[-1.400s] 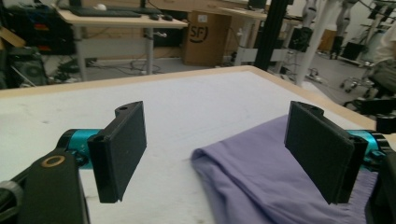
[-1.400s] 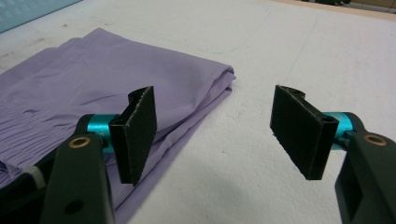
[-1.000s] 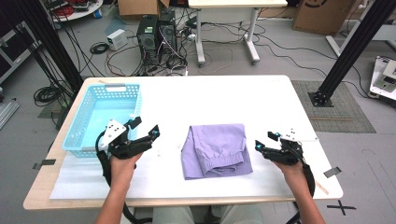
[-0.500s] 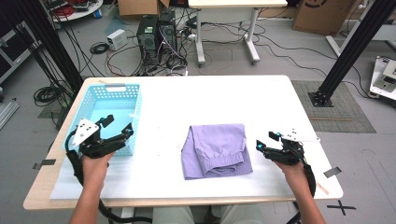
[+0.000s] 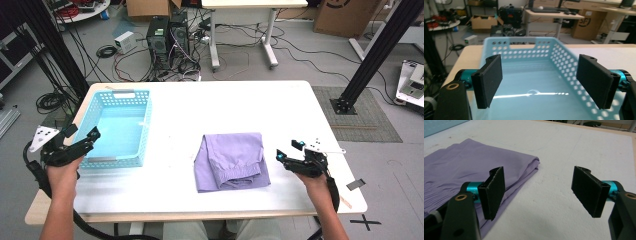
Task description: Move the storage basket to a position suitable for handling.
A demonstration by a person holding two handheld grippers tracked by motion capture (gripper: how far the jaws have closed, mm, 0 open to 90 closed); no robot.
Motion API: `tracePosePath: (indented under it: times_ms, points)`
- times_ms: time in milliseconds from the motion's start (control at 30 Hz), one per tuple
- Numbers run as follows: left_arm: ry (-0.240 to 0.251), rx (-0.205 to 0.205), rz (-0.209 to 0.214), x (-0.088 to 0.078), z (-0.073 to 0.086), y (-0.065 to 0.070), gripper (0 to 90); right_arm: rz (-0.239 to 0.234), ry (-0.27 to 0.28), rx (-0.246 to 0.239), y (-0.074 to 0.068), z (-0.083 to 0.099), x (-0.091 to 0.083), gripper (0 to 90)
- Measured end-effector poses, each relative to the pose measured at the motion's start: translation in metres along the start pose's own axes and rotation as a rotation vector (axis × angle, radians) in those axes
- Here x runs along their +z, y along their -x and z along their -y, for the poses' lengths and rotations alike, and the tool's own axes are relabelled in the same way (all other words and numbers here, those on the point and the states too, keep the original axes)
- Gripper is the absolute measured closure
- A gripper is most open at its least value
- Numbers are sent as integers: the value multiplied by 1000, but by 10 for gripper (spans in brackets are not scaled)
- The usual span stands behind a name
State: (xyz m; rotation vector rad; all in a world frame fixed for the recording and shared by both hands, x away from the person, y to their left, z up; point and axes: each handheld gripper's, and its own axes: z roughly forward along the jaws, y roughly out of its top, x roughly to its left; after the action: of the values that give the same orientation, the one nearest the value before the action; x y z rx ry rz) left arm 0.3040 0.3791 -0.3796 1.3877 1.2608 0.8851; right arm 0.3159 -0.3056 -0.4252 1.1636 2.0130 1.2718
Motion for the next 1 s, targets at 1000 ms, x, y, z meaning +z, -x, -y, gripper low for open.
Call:
tracePosePath:
  times_ms: [1000]
  points:
    - [-178,-46,61,24,20,-35,490,31,-33,18,4,6,1,283]
